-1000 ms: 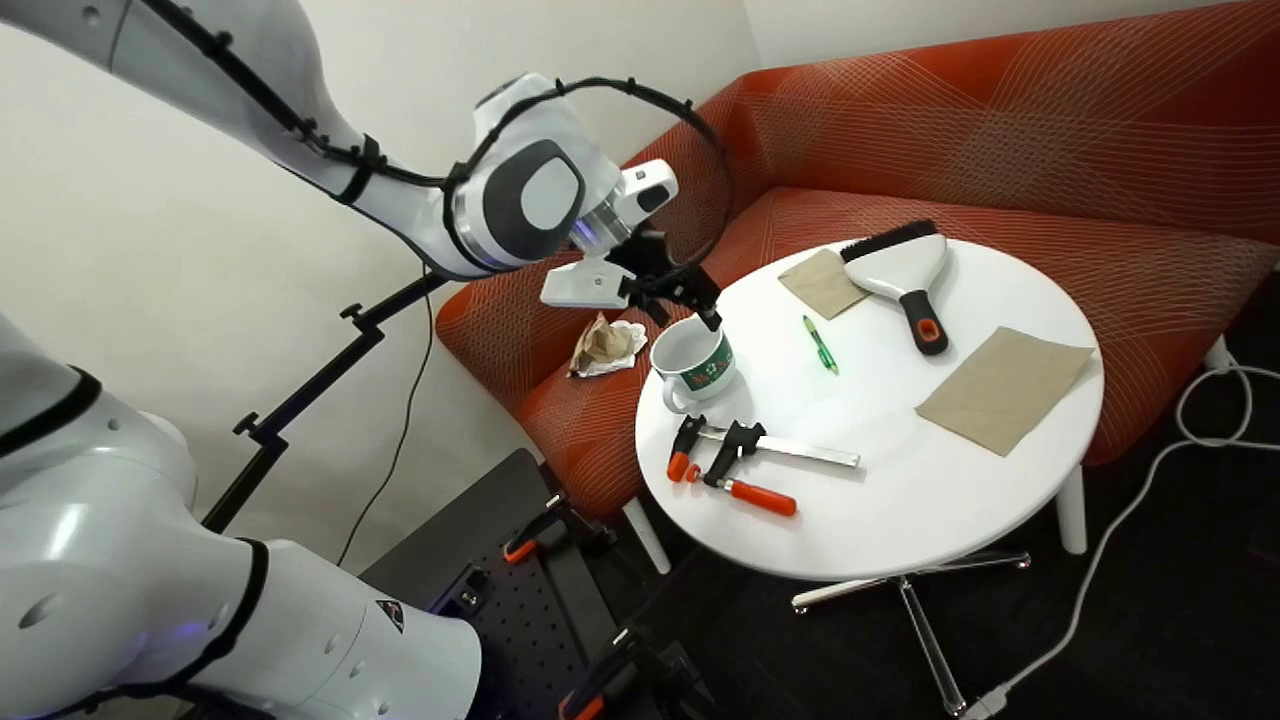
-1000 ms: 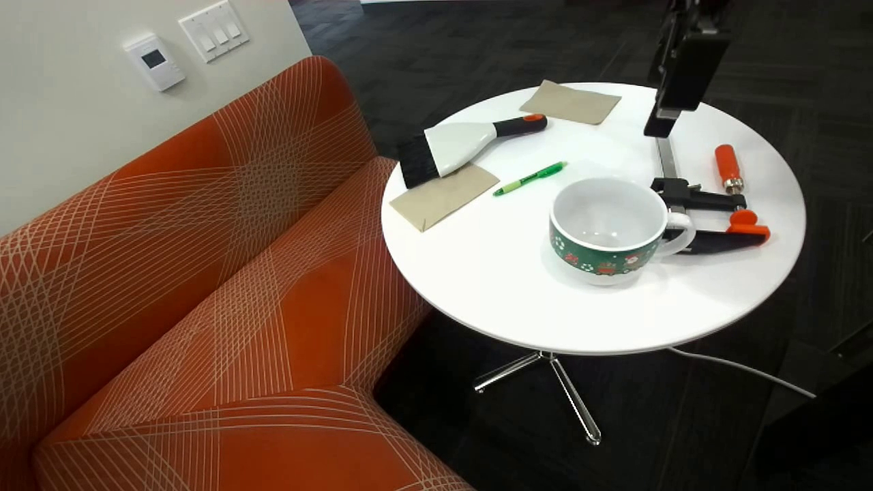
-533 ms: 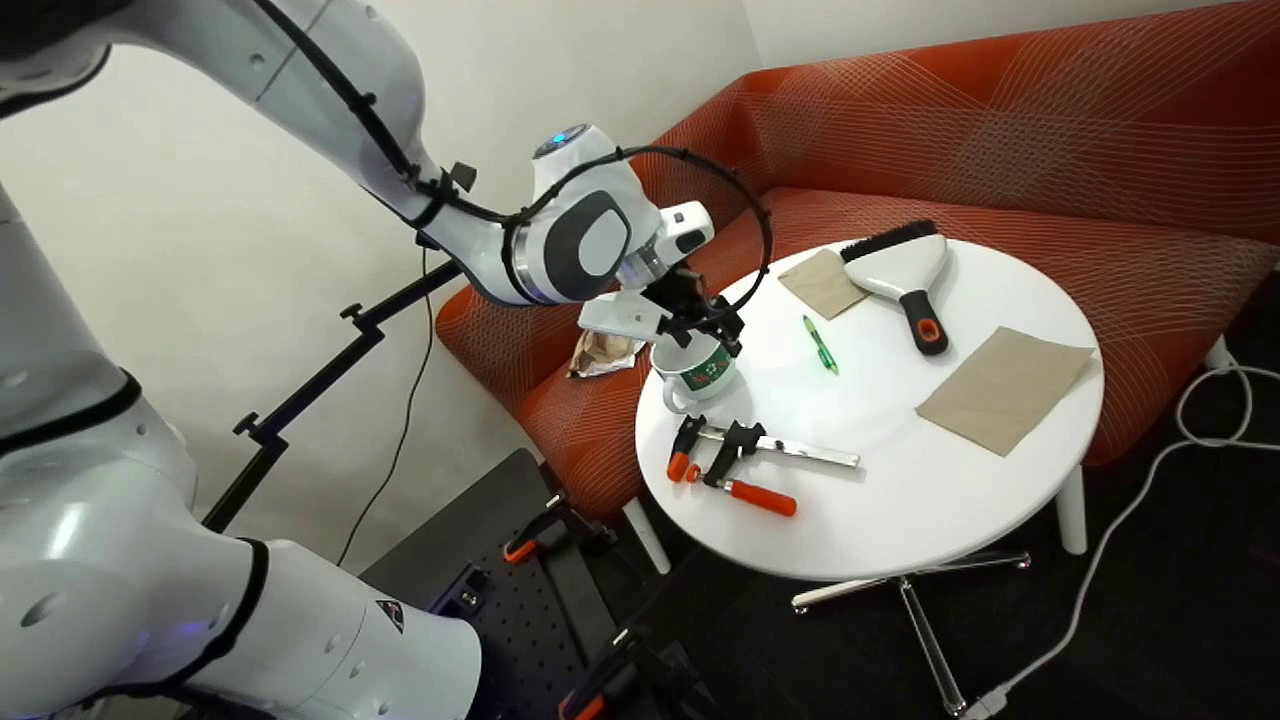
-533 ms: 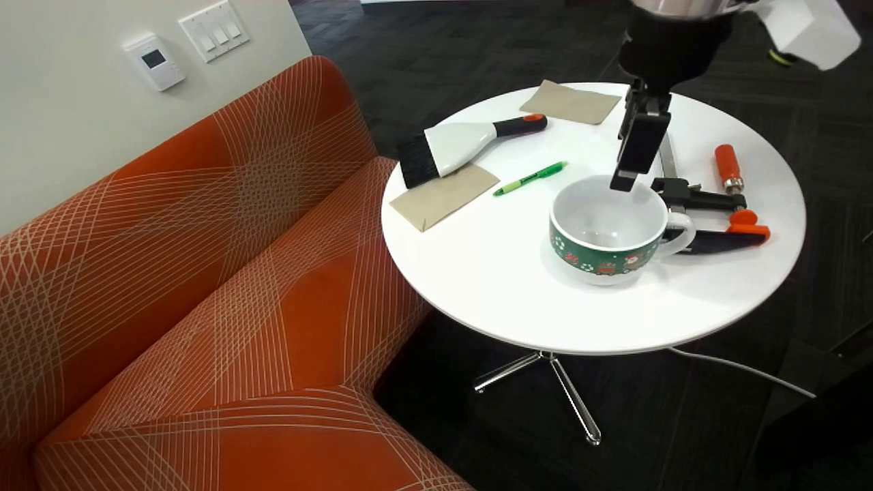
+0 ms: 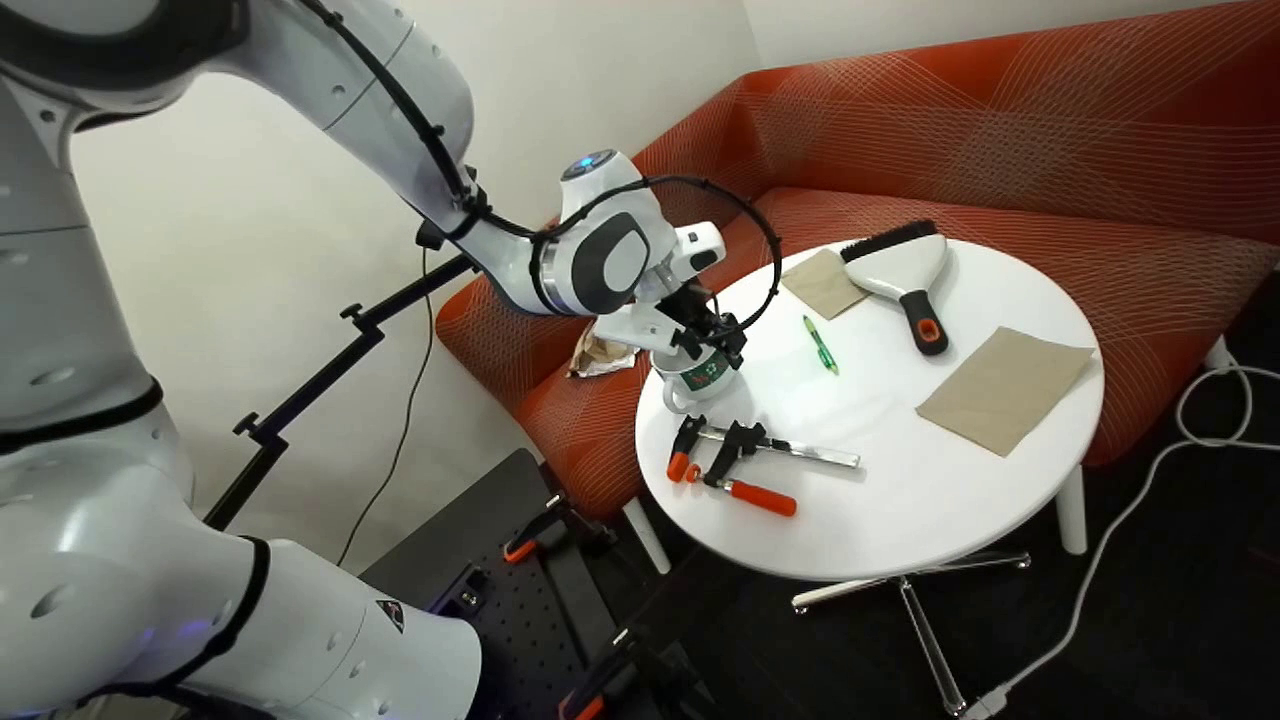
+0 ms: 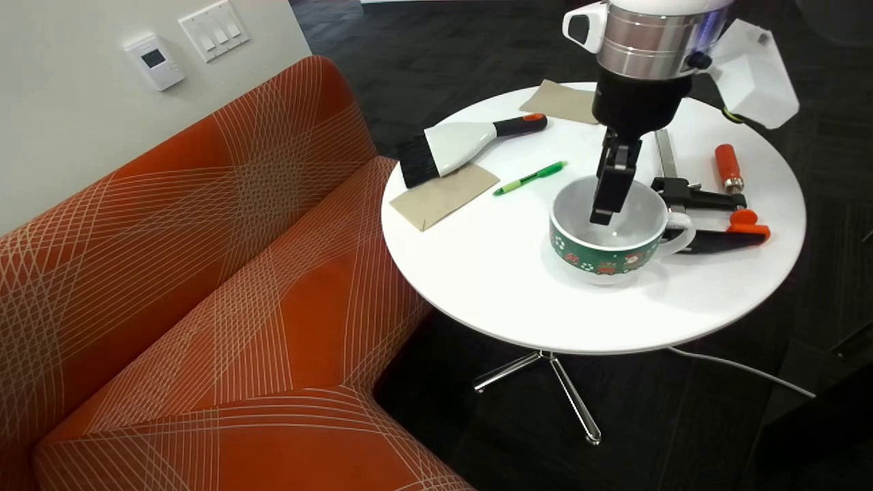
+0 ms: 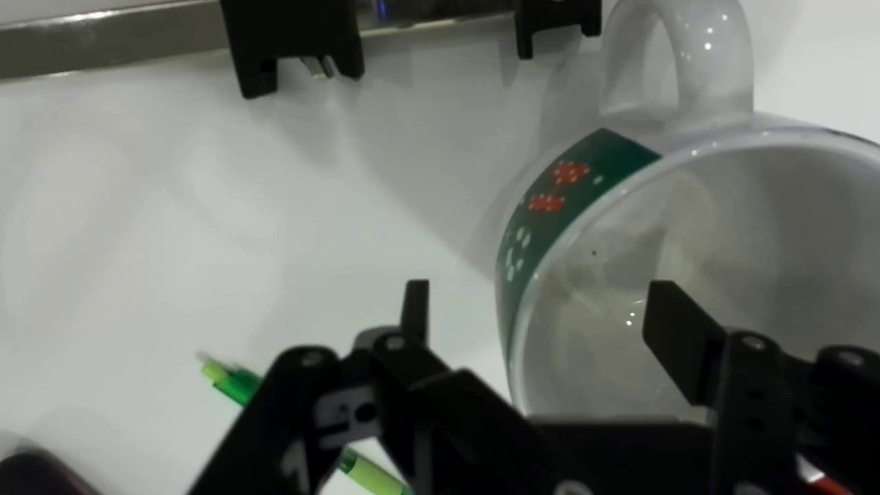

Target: Move the green mug to the center of the table

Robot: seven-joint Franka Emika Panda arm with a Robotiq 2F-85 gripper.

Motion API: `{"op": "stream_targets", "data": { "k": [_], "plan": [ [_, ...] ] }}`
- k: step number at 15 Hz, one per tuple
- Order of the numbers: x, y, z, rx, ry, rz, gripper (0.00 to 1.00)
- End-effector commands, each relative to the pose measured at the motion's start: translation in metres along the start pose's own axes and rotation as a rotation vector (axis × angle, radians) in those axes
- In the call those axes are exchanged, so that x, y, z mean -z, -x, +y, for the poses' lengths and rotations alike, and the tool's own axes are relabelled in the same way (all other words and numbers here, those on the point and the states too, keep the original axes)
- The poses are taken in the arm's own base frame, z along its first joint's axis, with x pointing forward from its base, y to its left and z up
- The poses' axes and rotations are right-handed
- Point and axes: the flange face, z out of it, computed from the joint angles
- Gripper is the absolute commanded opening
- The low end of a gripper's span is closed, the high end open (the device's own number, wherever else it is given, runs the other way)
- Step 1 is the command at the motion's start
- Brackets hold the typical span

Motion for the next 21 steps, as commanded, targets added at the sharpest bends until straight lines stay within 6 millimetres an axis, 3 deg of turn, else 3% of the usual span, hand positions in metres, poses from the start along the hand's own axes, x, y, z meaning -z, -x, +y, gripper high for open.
{"op": "stream_targets", "data": {
  "k": [1, 7, 8, 15, 21],
  "plan": [
    [-0.005, -0.009, -0.002, 0.002, 0.001, 0.013, 0.49],
    [-0.003, -0.012, 0.001, -0.004, 0.007, 0.018, 0.03],
    [-0.002, -0.012, 0.003, -0.009, 0.007, 0.018, 0.0],
    [0.026, -0.009, 0.023, -0.069, 0.032, 0.0, 0.03],
    [0.067, -0.019, 0.089, -0.206, 0.112, 0.038, 0.03]
  ]
}}
